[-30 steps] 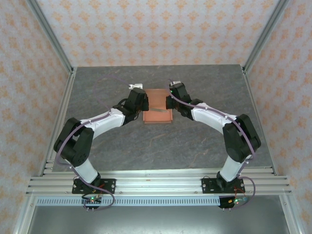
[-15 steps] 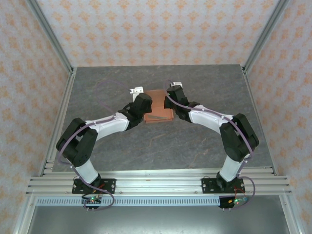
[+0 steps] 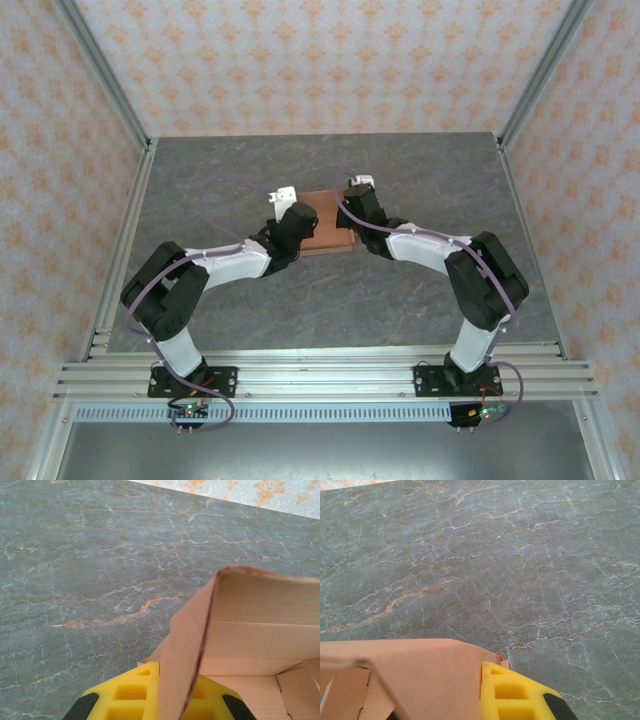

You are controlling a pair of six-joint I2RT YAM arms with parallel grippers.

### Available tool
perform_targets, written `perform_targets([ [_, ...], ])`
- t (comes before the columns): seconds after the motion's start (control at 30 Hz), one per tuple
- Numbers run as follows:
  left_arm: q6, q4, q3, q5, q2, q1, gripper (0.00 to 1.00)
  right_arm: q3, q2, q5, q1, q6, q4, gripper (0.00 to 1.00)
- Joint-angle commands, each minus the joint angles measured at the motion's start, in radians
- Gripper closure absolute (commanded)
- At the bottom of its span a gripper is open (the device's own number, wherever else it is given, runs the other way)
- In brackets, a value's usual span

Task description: Fold the paper box

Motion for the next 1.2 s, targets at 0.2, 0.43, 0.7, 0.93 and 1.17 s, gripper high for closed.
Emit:
perform_targets([
  [0.2,-0.046,0.043,-0.072,-0.185,0.029,-0.049,0.99,-0.090,-0.033,0.052,0.004,0.031,0.101,1.00],
  [0.43,-0.038,0.081,-0.107,-0.239,0.041,-0.077,0.99,-0.170,-0.061,0.055,0.005,0.015,0.181,1.00],
  [0.7,-0.021,0.140,-0.151,-0.302,0.041,-0.096,0.99,-0.235,-0.062,0.081,0.022,-0.014,0.278,1.00],
  [0.93,0.003,0.203,-0.192,-0.349,0.054,-0.107,0.98,-0.298,-0.053,0.106,0.027,-0.019,0.372,1.00],
  [1.17,0.073,0.269,-0.184,-0.380,0.072,-0.107,0.98,-0.280,-0.040,0.169,0.027,-0.031,0.393,1.00],
])
